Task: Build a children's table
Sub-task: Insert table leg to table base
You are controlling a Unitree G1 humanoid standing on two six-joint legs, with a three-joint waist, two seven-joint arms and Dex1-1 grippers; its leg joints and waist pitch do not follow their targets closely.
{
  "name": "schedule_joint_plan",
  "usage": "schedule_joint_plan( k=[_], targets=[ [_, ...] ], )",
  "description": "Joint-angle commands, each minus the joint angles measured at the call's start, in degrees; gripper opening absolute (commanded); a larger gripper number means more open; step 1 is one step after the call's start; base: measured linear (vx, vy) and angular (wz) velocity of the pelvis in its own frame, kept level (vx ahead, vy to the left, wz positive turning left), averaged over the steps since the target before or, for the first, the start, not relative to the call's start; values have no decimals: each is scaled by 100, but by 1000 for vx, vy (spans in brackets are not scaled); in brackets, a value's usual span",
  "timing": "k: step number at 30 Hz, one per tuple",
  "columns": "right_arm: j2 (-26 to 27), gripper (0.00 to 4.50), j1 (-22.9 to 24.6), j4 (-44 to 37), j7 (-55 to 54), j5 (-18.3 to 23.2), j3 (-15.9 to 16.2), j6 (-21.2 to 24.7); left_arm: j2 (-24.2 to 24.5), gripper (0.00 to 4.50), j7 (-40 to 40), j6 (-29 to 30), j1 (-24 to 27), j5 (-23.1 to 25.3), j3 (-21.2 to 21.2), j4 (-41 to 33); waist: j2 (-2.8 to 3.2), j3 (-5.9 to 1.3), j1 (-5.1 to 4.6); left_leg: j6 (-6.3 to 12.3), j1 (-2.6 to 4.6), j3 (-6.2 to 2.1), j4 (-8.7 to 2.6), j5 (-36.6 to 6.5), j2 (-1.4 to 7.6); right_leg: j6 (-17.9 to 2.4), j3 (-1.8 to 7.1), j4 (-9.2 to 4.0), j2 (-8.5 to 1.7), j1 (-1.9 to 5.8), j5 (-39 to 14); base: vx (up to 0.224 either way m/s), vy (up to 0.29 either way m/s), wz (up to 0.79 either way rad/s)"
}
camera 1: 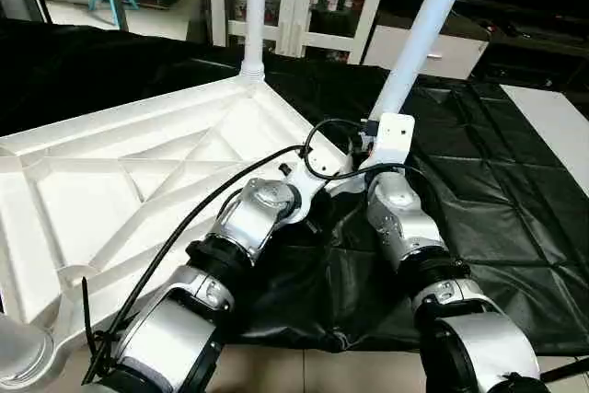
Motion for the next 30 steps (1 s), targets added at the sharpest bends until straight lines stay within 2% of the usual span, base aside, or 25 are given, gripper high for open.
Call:
schedule_joint_plan(
  k=[1, 2, 3, 5, 6, 8, 10, 11, 12, 13, 14, 15, 16, 19, 20, 23, 24, 29, 30],
  targets=[
    [151, 265, 402, 410, 465, 83, 114, 309, -47, 0, 208, -507, -336, -51, 208, -201, 56, -249, 1, -29, 81, 12, -414, -1587, 75, -886, 63, -325, -138, 162, -929, 0, 0, 0],
    [130, 265, 408, 377, 521, 53, 143, 298, -35, 0, 205, -511, -338, -50, 207, -191, 38, -261, 19, -15, 63, 8, -404, -1417, 73, -899, 60, -305, -155, 195, -767, 0, 0, 0],
    [91, 290, 459, 260, 658, 20, 188, 189, -16, 0, 199, -523, -339, -59, 212, -175, 20, -275, 16, 53, 70, 17, -381, -1107, 67, -966, 50, -252, -124, 207, -424, 0, 0, 0],
    [30, 303, 577, -1, 970, 62, 233, 113, 21, 0, 173, -545, -338, -71, 212, -161, 39, -258, 24, 200, 81, 43, -365, -945, 69, -1089, 55, -246, -128, 198, -194, 0, 0, 0],
    [14, 308, 620, -90, 1048, 86, 242, 106, 29, 0, 167, -546, -334, -73, 212, -162, 39, -258, 24, 200, 81, 43, -365, -945, 69, -1089, 55, -246, -128, 198, -194, 0, 0, 0],
    [-31, 331, 722, -291, 1226, 100, 269, 68, 49, 0, 154, -557, -333, -76, 215, -150, 31, -276, 19, 286, 73, 42, -350, -849, 68, -1170, 55, -221, -133, 228, -99, 0, 0, 0],
    [-79, 345, 838, -523, 1405, 120, 303, 77, 64, 0, 142, -568, -335, -77, 213, -136, 29, -286, 35, 384, 86, 58, -324, -691, 74, -1283, 59, -203, -134, 226, 120, 0, 0, 0],
    [-171, 352, 1058, -934, 1670, 146, 374, 102, 92, 0, 115, -585, -332, -80, 205, -119, 41, -297, 50, 465, 90, 66, -314, -516, 73, -1368, 59, -178, -132, 235, 375, 0, 0, 0],
    [-171, 362, 1058, -934, 1670, 146, 374, 102, 92, 0, 115, -585, -332, -80, 205, -119, 24, -304, 63, 517, 97, 70, -290, -388, 73, -1395, 59, -160, -120, 242, 550, 0, 0, 0],
    [-249, 374, 1253, -1290, 1868, 186, 409, 164, 114, 0, 82, -596, -325, -85, 195, -110, 28, -294, 55, 604, 84, 77, -290, -250, 66, -1475, 58, -140, -120, 241, 722, 0, 0, 0],
    [-325, 374, 1431, -1620, 2016, 250, 421, 274, 134, 0, 45, -601, -315, -92, 185, -109, 45, -286, 89, 672, 109, 93, -280, -252, 72, -1496, 64, -156, -122, 240, 766, 0, 0, 0],
    [-382, 389, 1551, -1848, 2107, 308, 414, 357, 145, 0, 20, -602, -308, -93, 179, -106, 30, -281, 95, 726, 111, 89, -278, -226, 79, -1510, 67, -146, -122, 249, 801, 0, 0, 0],
    [-444, 389, 1669, -2074, 2190, 367, 403, 443, 156, 0, -9, -603, -301, -94, 172, -102, 60, -270, 124, 731, 118, 90, -285, -253, 79, -1507, 67, -159, -126, 249, 721, 0, 0, 0],
    [-625, 419, 1894, -2510, 2348, 412, 373, 586, 175, 0, -75, -623, -293, -98, 151, -90, 32, -263, 128, 668, 117, 94, -284, -401, 85, -1523, 69, -169, -134, 248, 482, 0, 0, 0],
    [-655, 426, 1935, -2603, 2346, 444, 343, 625, 180, 0, -93, -629, -291, -101, 146, -87, 61, -256, 132, 635, 116, 92, -292, -442, 83, -1524, 71, -180, -133, 244, 395, 0, 0, 0],
    [-758, 447, 2067, -2902, 2369, 492, 289, 811, 194, 0, -140, -631, -278, -102, 123, -94, 60, -250, 129, 595, 115, 92, -285, -515, 77, -1539, 76, -181, -133, 240, 251, 0, 0, 0],
    [-762, 447, 2075, -2917, 2370, 492, 289, 826, 195, 0, -142, -631, -278, -102, 122, -94, 62, -245, 135, 593, 118, 91, -287, -504, 80, -1532, 77, -185, -131, 240, 257, 0, 0, 0],
    [-864, 447, 2460, -3466, 2303, 541, 318, 1477, 224, 0, -164, -657, -256, -84, 109, -44, 58, -255, 162, 650, 118, 91, -265, -251, 65, -1550, 75, -155, -118, 258, 552, 0, 0, 0],
    [-854, 447, 2607, -3637, 2358, 527, 414, 1574, 250, 0, -170, -674, -241, -67, 102, -24, 63, -255, 167, 645, 114, 86, -268, -278, 66, -1559, 73, -155, -126, 260, 507, 0, 0, 0]
  ],
)
